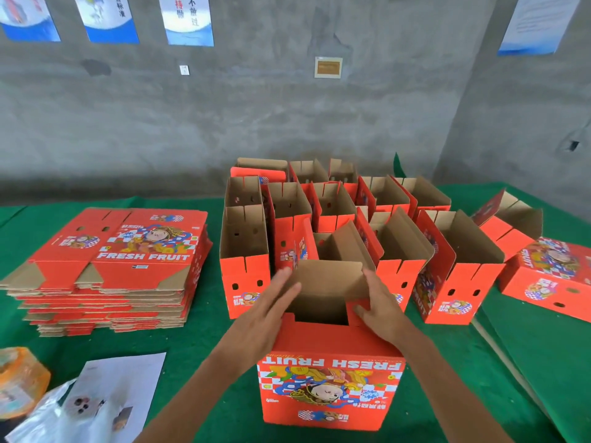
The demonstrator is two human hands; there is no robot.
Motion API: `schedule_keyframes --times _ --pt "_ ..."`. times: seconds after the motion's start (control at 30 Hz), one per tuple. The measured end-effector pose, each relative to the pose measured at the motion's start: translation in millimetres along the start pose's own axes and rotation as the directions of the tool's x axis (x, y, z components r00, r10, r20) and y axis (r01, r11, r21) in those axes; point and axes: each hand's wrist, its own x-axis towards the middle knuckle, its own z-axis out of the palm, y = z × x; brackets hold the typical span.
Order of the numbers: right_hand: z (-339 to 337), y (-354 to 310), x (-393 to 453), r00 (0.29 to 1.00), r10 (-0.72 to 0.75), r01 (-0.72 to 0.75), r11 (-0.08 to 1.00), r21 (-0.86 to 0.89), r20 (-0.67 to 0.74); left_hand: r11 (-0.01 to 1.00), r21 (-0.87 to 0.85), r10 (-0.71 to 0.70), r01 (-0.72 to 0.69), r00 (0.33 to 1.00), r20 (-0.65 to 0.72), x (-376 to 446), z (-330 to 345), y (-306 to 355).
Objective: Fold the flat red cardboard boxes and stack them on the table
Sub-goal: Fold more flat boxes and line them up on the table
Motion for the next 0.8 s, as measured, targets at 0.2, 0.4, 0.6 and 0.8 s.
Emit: schedule_keyframes --times 0.2,0.4,0.6,0.8 --pt "-4 9 -7 0.998 -0.032 0.053 0.916 0.397 -0.06 0.796 -0.47 -0.405 0.382 0.913 0.055 0 7 -1" --pt "5 15 -19 0.996 -0.018 0.002 0.983 0.185 0.085 0.816 -0.181 -0.546 0.549 0.835 0.07 15 26 5" --pt "11 8 -14 0.994 -0.067 0.083 0.975 -0.206 0.081 0.772 0.173 -0.628 0.611 0.695 0.349 39 27 6" --pt "9 9 -15 0.99 0.114 -0.11 0.992 0.054 -0.084 0.784 0.172 -0.619 0.596 0.731 0.287 50 30 10"
